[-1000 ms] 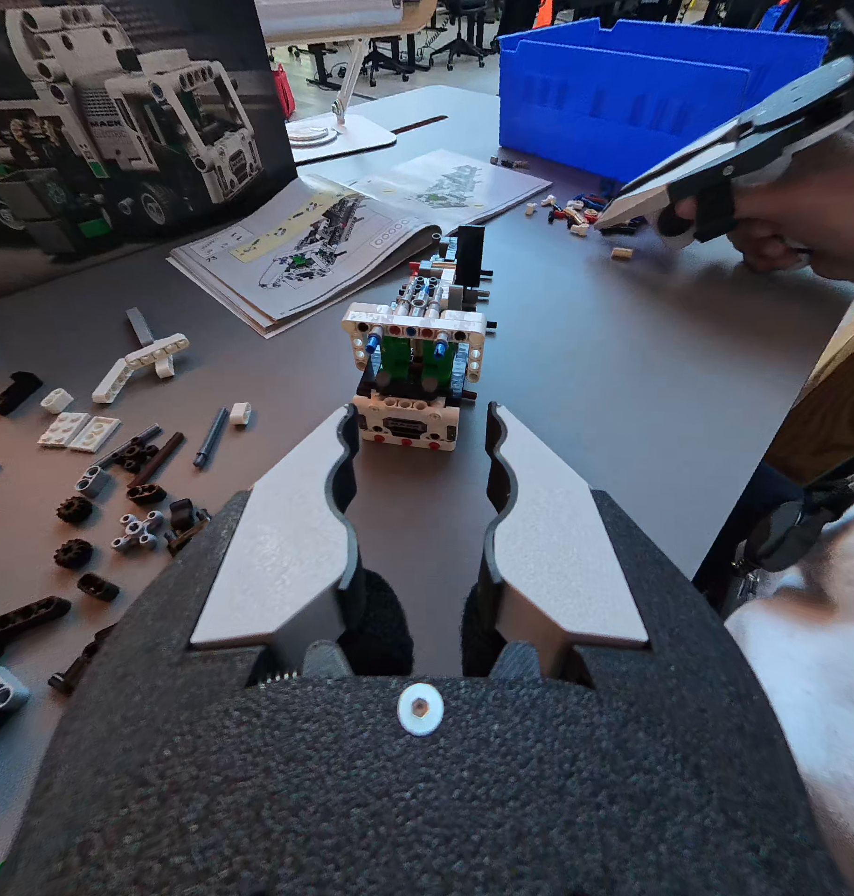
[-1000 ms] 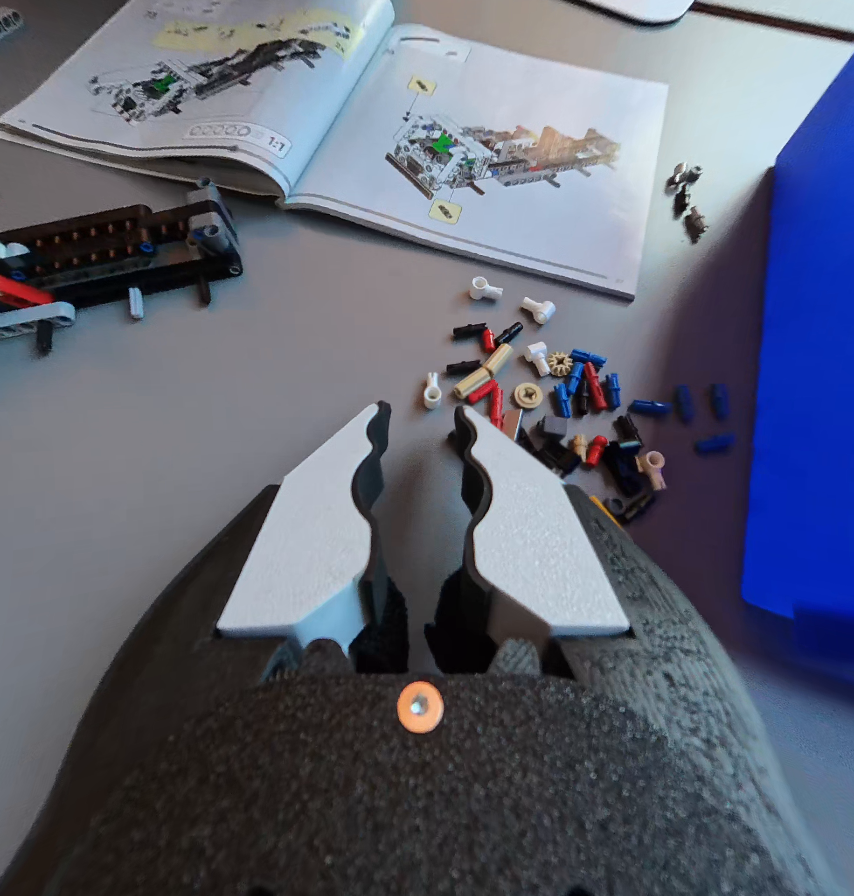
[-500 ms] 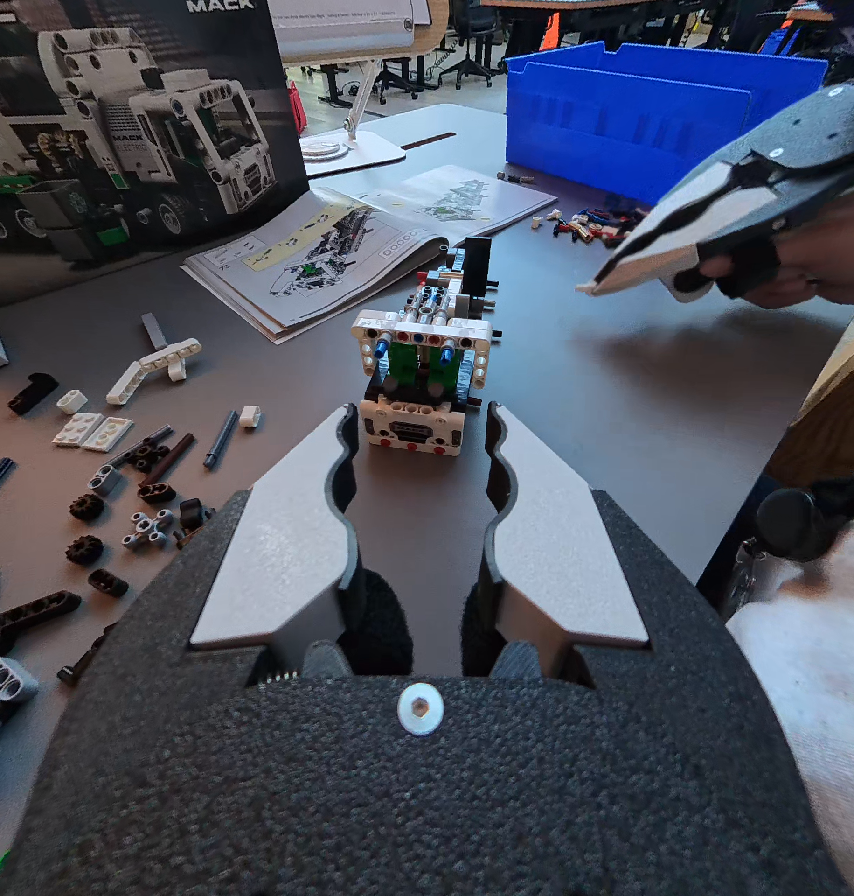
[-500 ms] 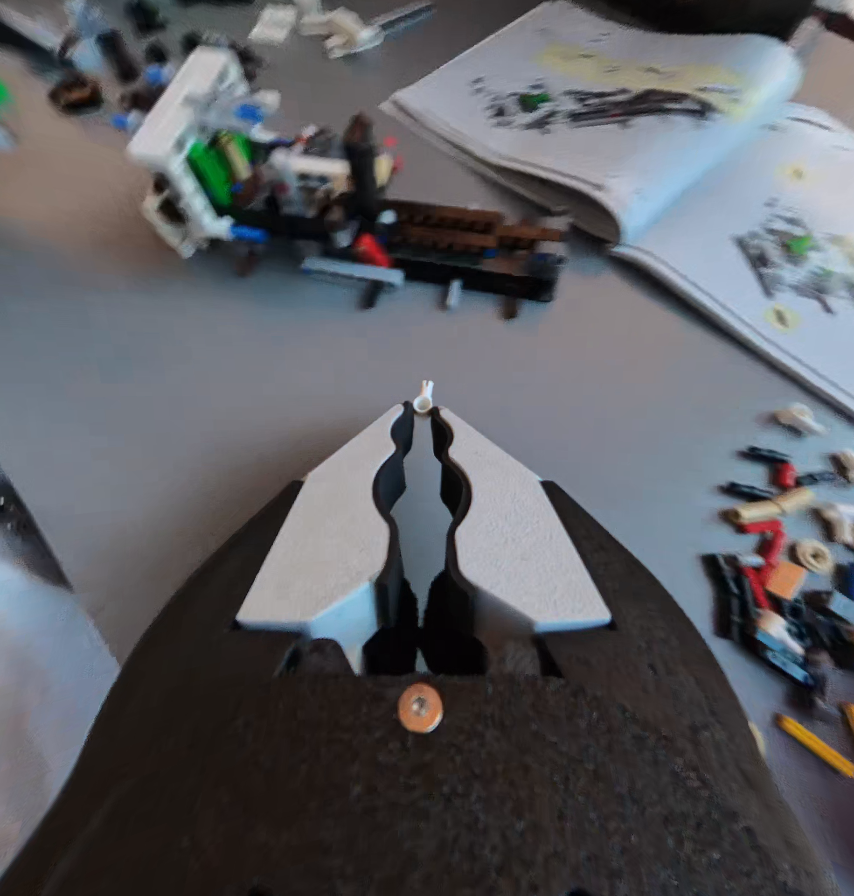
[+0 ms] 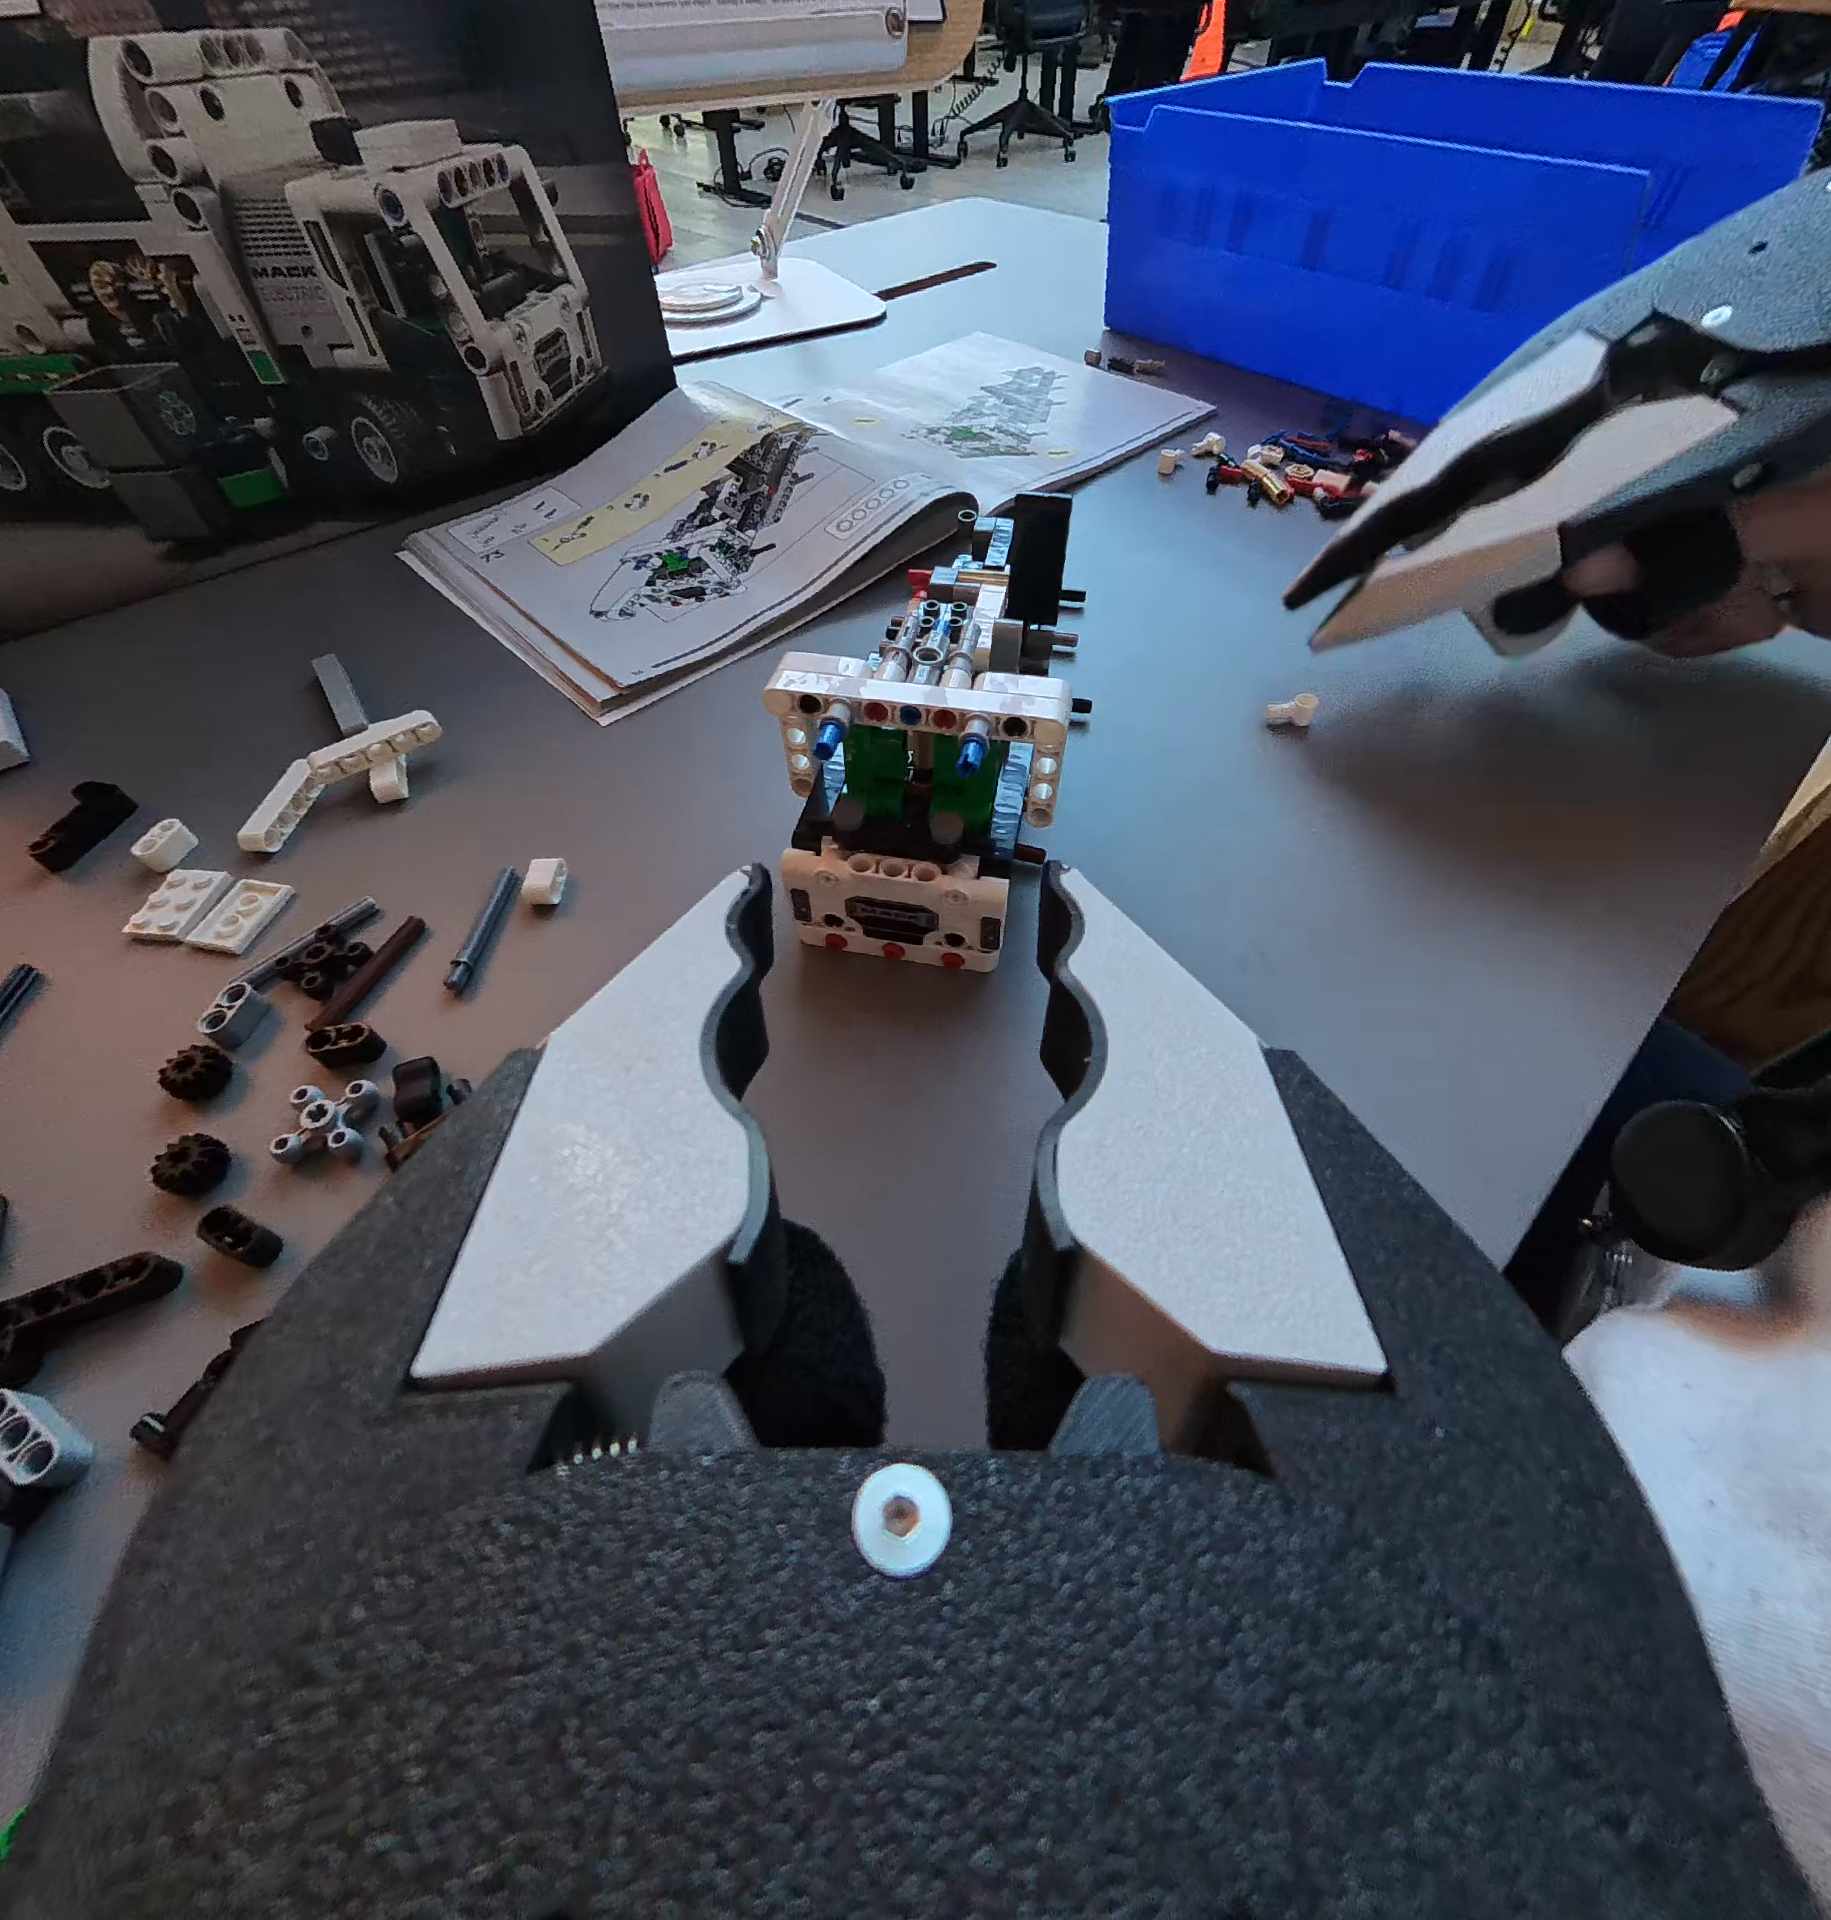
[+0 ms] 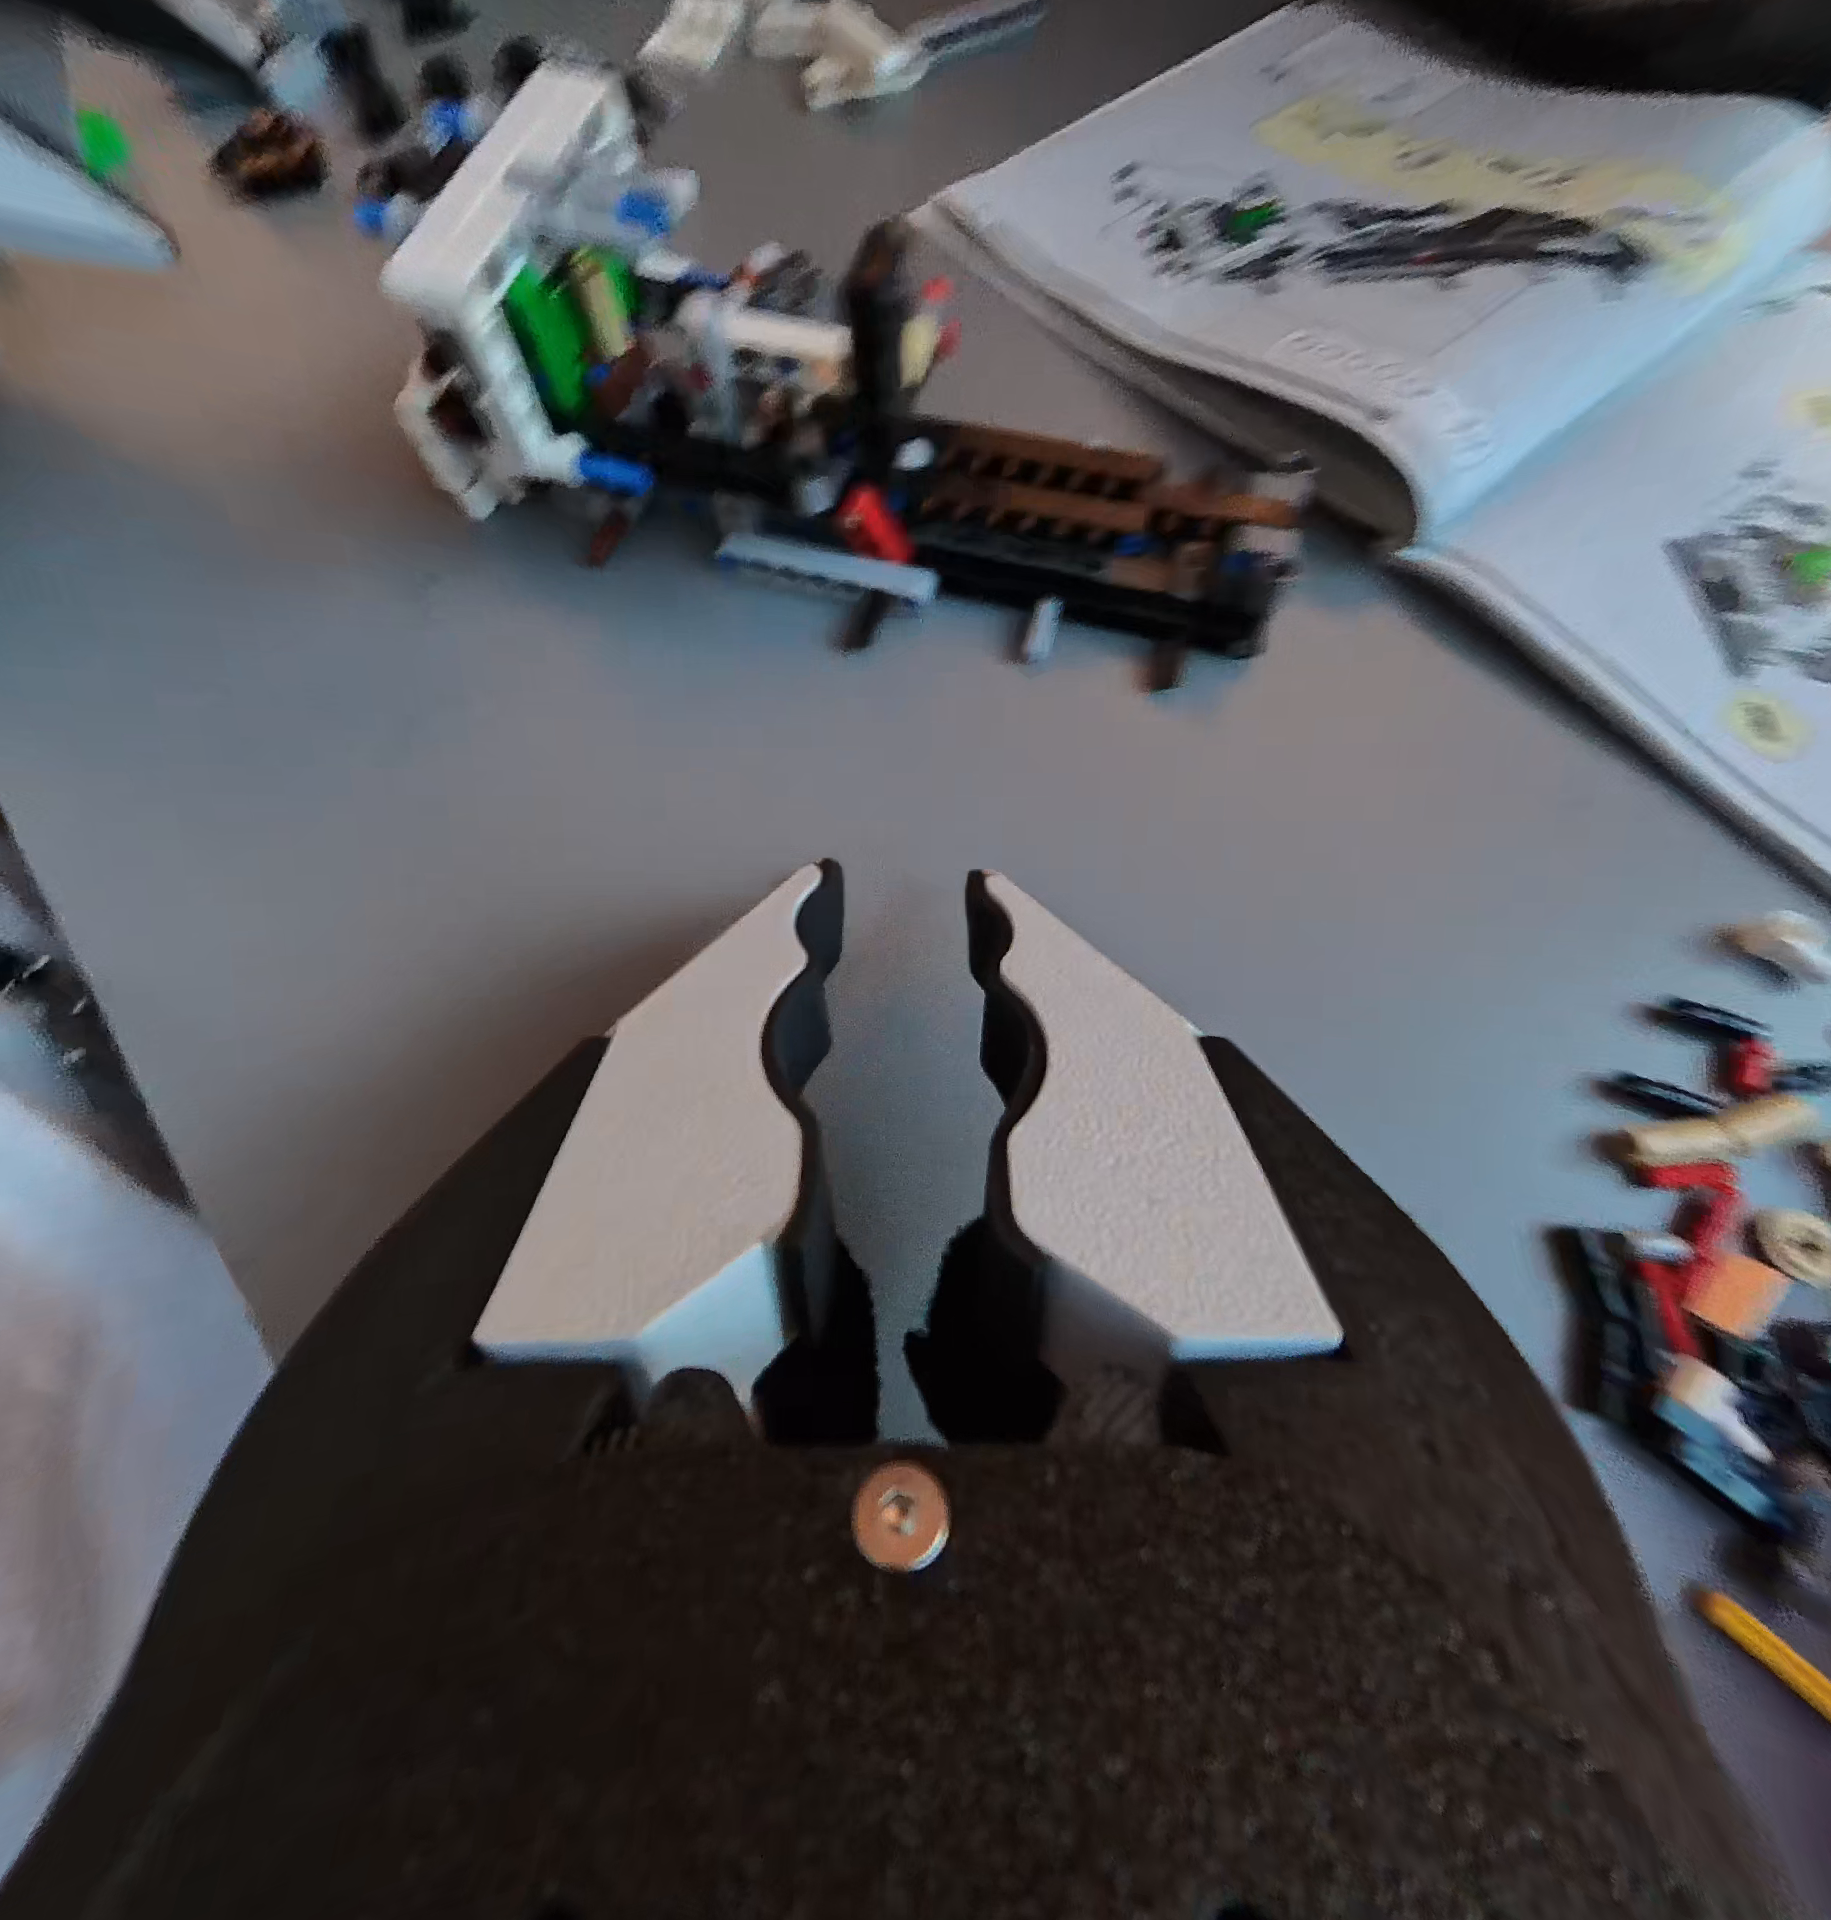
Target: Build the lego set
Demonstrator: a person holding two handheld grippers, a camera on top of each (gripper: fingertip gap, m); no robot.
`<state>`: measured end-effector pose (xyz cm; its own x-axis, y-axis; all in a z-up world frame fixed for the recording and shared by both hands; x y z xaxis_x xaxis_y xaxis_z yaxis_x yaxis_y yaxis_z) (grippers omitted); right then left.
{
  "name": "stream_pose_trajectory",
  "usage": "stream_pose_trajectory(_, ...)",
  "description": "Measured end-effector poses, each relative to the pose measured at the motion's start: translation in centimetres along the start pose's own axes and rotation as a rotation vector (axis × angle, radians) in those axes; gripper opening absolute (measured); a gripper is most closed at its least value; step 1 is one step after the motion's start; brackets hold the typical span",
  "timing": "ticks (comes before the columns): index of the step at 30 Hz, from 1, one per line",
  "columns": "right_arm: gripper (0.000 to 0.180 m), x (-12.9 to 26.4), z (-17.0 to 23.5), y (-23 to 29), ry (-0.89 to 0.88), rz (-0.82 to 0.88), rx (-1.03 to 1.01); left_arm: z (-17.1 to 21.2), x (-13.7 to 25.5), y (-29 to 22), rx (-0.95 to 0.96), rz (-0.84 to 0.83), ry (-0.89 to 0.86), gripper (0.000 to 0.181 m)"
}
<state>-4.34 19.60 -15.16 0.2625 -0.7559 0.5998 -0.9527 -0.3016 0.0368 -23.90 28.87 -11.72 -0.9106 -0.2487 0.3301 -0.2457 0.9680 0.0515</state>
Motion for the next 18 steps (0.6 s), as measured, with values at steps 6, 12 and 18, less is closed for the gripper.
stream_pose_trajectory(6,0.024,1.4,-0.1,-11.0,0.021,0.417,-0.182,0.0,0.0,0.2,0.009,-0.011,-0.003,0.048)
stream_pose_trajectory(12,0.029,0.2,0.6,-15.8,0.084,0.528,-0.243,-0.1,0.1,0.3,0.014,-0.014,-0.013,0.048)
stream_pose_trajectory(18,0.024,-0.8,0.6,-17.0,0.137,0.55,-0.233,-0.2,0.2,0.9,0.046,-0.032,-0.02,0.048)
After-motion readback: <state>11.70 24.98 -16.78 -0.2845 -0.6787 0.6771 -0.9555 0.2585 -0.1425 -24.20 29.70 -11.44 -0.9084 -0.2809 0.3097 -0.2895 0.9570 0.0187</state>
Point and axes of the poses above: each gripper's, where its closed fingertips meet, x back along the fingers, z out of its underside, y = z × x across the jaws, the point moved 2 cm from there along x, back along the fingers, and after that the axes turned 2 degrees about -x, right-handed, at the moved point
